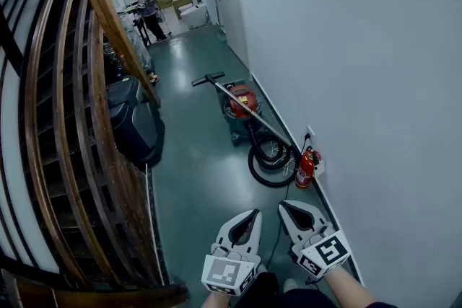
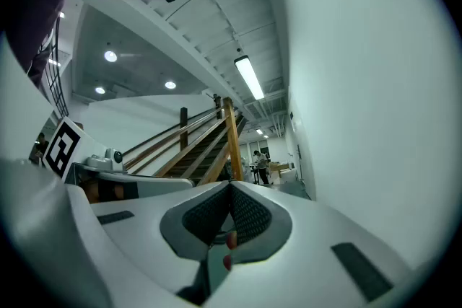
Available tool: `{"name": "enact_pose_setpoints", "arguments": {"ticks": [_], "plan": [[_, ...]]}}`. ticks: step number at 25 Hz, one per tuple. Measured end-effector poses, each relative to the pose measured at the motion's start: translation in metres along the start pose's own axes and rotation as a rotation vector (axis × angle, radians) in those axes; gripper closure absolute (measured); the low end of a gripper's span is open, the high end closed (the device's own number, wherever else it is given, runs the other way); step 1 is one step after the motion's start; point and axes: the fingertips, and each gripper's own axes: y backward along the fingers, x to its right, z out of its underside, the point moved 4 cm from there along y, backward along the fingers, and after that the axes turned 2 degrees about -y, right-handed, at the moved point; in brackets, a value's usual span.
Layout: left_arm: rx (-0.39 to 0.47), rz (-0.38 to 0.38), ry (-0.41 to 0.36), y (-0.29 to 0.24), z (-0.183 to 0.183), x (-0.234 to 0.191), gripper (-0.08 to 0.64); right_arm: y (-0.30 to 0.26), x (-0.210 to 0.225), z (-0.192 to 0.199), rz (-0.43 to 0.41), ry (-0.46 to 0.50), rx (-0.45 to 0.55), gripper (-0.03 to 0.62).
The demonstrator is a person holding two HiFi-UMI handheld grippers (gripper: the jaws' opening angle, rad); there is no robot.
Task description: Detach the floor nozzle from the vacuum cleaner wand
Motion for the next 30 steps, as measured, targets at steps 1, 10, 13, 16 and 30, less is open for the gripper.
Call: {"name": "enact_pose_setpoints", "arguments": {"ticks": [1, 10, 13, 16, 30], "plan": [[0.001, -0.001, -0.001, 0.000, -0.001, -0.007, 0.555, -0.007, -0.001, 0.001, 0.000, 0.002, 0.000, 0.575], [-0.003, -0.013, 0.007, 0.002, -0.002, -0.060, 0.555, -0.052, -0.011, 0.005, 0.006, 0.018, -0.015, 0.575], [-0.011, -0.007, 0.022, -0.003, 0.001, -0.071, 0.555, -0.062, -0.011, 0.005, -0.005, 0.008, -0.027, 0.575], [-0.017, -0.012, 0.026, -0.013, 0.006, -0.082, 0.555, -0.073, -0.005, 0.008, -0.018, 0.009, -0.029, 0.575], [-0.028, -0.091, 0.029, -0.117, -0.008, -0.195, 0.555, -0.212, 0.092, -0.001, -0.066, -0.022, -0.008, 0.575]]}}
